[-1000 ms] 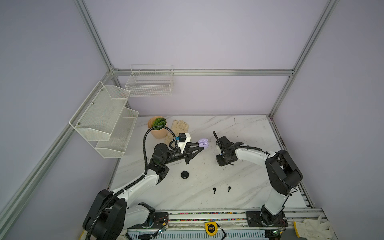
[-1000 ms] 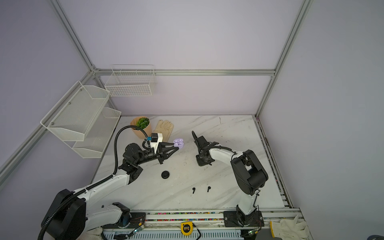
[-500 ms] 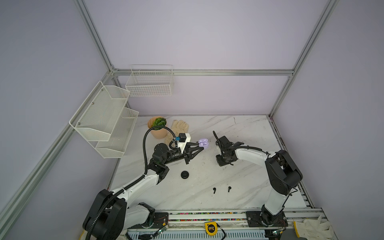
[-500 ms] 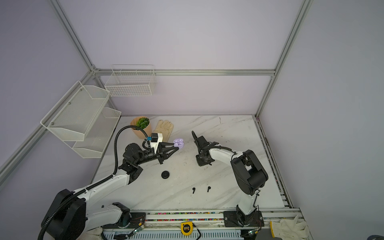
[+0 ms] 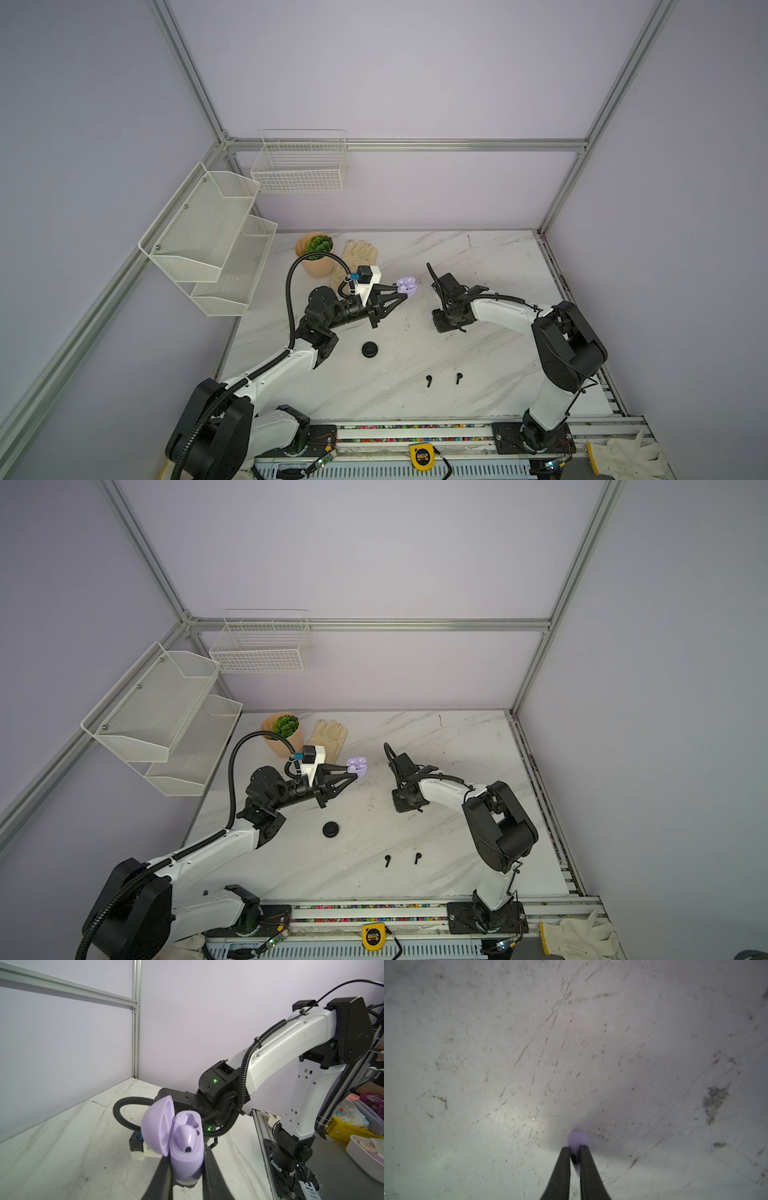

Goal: Insert the wireless bluetooth earbuds into the charging case
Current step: 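Lower the open right gripper around the second lavender earbud on the table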

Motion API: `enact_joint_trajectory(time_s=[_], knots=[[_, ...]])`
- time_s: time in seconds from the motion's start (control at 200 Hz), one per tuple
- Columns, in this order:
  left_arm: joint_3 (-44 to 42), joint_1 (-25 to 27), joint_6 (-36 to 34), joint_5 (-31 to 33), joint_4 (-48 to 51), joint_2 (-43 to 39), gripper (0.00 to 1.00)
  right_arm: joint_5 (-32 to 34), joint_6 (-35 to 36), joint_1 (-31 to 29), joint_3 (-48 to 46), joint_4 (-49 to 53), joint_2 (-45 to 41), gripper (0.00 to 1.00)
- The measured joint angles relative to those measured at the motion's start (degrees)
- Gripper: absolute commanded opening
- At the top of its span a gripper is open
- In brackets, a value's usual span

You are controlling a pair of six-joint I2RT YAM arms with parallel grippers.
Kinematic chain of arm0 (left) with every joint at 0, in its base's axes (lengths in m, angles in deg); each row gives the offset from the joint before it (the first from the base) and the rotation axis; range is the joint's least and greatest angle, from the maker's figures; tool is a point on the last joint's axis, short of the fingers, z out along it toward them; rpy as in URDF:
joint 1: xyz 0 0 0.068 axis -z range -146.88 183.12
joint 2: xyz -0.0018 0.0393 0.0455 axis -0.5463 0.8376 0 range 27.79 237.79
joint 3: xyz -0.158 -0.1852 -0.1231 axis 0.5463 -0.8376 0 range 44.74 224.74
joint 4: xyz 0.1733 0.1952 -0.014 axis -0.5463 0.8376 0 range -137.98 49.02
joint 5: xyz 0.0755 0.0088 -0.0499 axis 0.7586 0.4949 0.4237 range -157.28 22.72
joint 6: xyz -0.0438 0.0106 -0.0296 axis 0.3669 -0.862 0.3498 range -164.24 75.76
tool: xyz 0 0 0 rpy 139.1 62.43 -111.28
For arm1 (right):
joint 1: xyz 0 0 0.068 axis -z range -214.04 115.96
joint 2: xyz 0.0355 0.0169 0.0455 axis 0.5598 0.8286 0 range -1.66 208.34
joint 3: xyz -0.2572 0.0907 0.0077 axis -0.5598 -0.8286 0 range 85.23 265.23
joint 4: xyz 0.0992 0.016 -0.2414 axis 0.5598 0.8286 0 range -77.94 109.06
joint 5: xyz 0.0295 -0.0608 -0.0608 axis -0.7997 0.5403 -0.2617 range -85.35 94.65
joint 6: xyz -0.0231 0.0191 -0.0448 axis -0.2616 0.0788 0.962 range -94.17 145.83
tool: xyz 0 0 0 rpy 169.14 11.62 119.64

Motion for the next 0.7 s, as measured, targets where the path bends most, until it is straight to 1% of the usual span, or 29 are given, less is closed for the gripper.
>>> enact_joint_trajectory(time_s=[0.35,0.7], knots=[[0.00,0.00,0.59,0.59,-0.13,0.00,0.00,1.14,-5.55,-1.99,-2.08,-0.20,-3.21,0.13],[-0.02,0.00,1.46,0.81,-0.44,0.00,0.00,1.25,-8.33,-2.89,-3.13,-0.76,-3.93,0.12]])
